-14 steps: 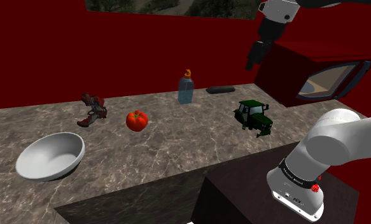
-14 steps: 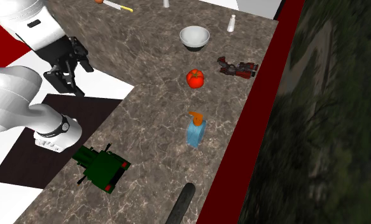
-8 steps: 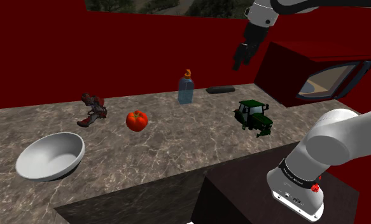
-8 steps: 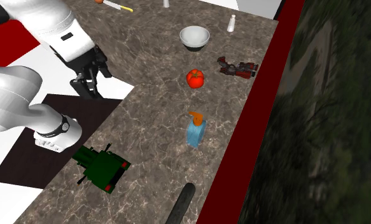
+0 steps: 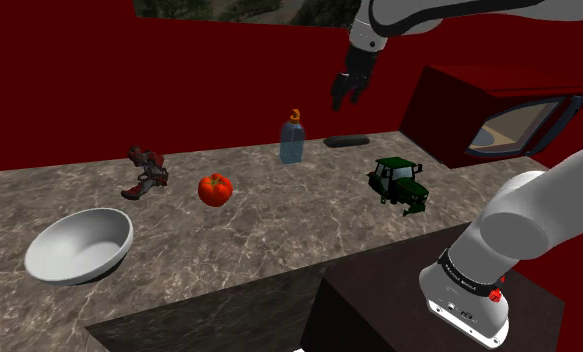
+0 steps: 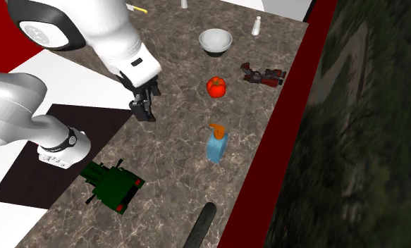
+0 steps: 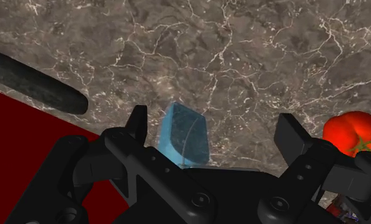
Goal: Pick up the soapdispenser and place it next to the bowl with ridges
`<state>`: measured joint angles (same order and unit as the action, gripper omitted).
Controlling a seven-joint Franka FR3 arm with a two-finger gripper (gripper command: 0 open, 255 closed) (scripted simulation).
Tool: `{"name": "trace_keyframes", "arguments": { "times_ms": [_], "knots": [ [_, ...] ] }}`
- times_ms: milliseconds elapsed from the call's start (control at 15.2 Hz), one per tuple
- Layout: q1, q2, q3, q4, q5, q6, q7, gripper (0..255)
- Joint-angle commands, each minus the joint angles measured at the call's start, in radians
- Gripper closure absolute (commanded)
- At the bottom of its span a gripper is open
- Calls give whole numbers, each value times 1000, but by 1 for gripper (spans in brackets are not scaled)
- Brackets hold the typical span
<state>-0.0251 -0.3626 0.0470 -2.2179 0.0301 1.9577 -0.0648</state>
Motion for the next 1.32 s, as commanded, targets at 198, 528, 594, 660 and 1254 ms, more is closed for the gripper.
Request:
{"name": "trace_keyframes", "arguments": {
  "times_ms": [198, 528, 594, 660, 1254],
  "knots": [
    [-5, 199, 3, 126, 0, 74, 17, 0],
    [-7, 396, 3, 287, -3, 111, 35, 0],
    [-7, 435, 3, 324, -3, 114, 39, 0],
    [-7, 475, 3, 362, -4, 116, 42, 0],
    [-5, 633, 2, 465, -6, 171, 53, 0]
  ]
}}
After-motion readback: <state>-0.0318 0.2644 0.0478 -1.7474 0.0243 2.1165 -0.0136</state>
